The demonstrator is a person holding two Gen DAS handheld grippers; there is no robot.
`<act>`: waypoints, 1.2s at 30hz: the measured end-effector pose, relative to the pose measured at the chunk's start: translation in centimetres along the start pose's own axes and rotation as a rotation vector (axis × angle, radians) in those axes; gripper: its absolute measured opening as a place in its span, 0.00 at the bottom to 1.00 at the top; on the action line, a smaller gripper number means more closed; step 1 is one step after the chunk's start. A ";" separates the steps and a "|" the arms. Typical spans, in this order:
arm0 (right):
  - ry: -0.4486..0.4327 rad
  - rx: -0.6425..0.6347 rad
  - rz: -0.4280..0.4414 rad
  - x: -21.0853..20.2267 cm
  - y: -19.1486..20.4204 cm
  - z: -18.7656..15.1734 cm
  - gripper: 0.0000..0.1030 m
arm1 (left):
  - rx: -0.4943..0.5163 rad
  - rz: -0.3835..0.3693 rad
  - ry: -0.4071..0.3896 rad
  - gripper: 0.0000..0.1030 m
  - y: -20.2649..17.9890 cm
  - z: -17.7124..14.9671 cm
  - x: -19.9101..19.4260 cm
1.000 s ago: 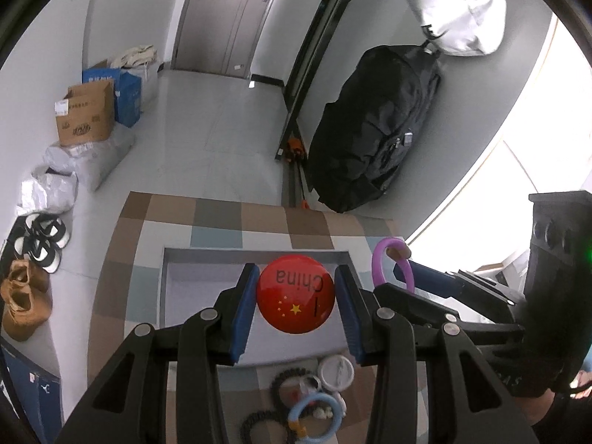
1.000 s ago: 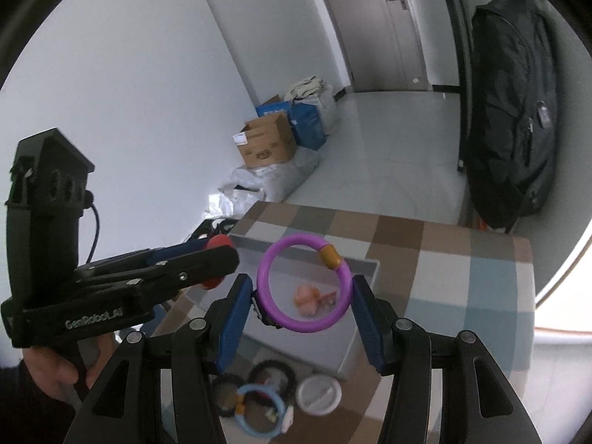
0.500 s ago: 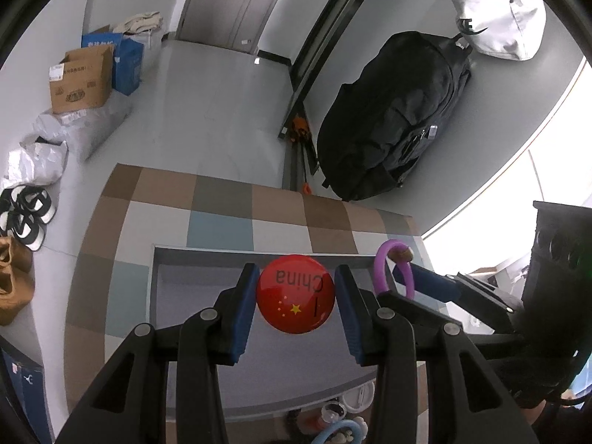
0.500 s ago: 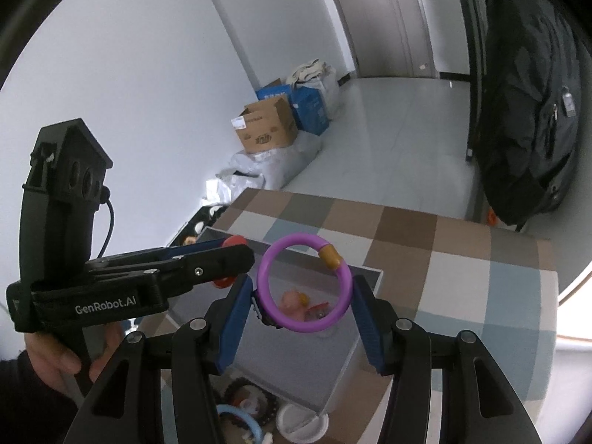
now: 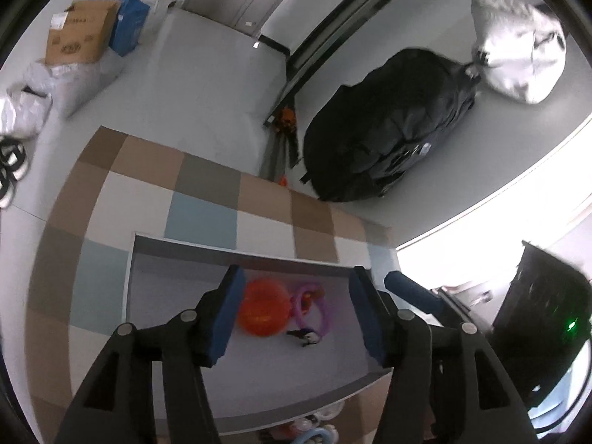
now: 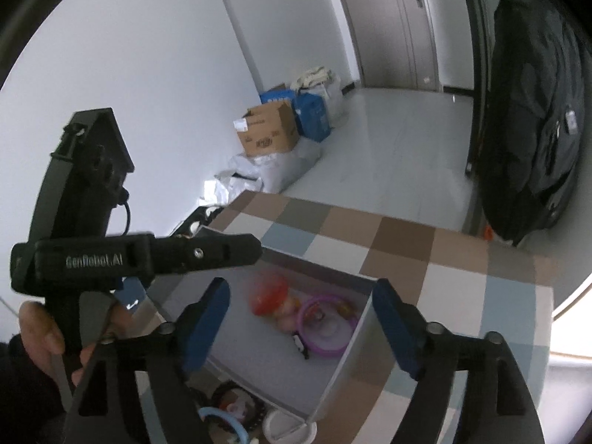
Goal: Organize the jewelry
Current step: 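Carry the red badge and purple ring into the grey box and open both grippers, then move the right gripper back over the blue ring and close it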
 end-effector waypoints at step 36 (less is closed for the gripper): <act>-0.052 0.117 -0.083 -7.0 0.6 -4.9 1.00 | 0.125 0.363 -0.200 0.81 -0.3 -5.5 -7.2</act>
Point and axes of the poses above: each gripper's, at about its wrist camera, not at the fingertips, and x roughly the way its jaws point, y to its left, z to its top, the point moved 7 cm from there along x, roughly the way its jaws point
